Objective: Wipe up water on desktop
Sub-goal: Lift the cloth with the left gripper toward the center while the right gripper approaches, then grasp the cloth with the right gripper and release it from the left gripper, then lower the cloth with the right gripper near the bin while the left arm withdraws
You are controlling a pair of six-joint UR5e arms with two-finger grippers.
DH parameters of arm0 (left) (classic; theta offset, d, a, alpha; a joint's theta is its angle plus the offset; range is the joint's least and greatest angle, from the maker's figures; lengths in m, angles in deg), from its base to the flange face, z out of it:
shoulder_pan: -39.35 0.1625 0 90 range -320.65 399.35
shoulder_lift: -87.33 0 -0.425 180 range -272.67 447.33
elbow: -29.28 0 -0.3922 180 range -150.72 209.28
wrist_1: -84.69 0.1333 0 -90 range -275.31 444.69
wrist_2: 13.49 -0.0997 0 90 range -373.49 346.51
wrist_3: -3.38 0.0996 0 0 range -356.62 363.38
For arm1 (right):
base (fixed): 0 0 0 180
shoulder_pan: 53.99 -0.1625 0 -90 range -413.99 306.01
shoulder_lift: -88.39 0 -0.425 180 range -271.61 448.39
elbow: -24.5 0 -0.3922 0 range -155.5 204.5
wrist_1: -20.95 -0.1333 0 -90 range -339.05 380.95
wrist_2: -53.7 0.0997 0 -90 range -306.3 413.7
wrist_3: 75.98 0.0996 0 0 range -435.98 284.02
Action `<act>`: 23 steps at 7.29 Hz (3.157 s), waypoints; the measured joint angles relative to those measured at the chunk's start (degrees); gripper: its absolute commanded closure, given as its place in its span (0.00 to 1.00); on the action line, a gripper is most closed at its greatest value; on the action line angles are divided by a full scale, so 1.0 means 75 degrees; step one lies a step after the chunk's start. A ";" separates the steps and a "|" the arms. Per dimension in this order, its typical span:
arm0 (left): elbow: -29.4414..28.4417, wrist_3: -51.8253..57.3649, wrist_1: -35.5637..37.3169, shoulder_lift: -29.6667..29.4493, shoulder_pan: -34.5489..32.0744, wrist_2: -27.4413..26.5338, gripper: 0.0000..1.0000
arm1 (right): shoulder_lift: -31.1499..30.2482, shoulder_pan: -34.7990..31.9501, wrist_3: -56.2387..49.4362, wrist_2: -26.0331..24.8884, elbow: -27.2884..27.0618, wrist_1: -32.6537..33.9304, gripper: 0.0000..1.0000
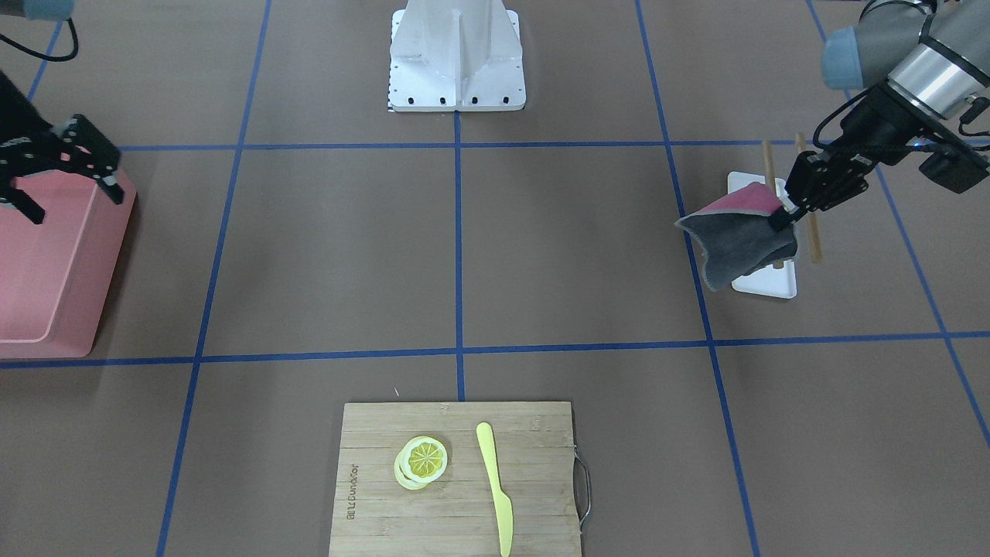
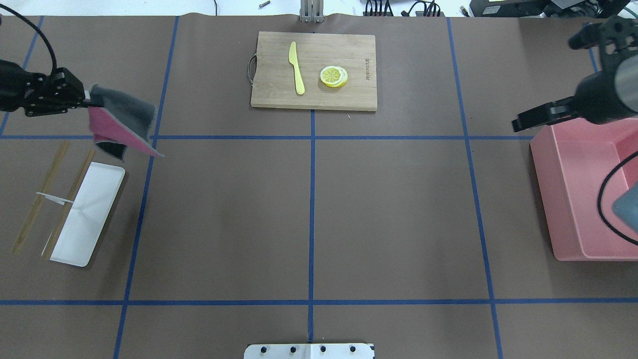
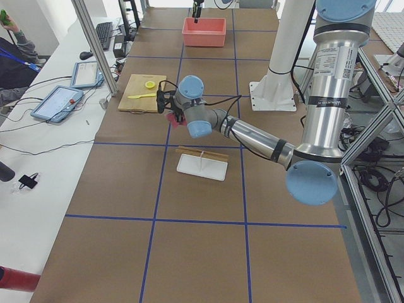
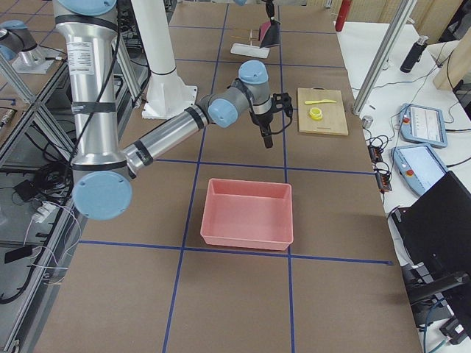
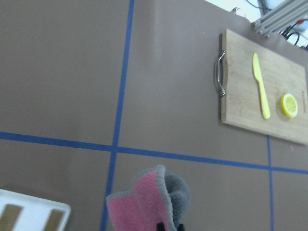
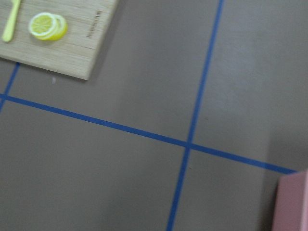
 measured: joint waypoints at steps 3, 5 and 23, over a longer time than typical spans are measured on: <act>0.0002 -0.2485 0.0035 -0.1225 0.0875 -0.0911 1.00 | 0.1758 0.2493 0.0520 -0.2692 0.0049 -0.0100 0.00; 0.0006 -0.3553 0.0133 -0.1855 0.1794 -0.1967 1.00 | 0.2531 0.3732 0.0620 -0.4195 0.0081 -0.0108 0.00; 0.0186 1.0397 0.6403 0.0301 -0.2419 0.0309 0.02 | 0.1541 0.2812 0.0778 -0.3730 0.0137 0.2507 1.00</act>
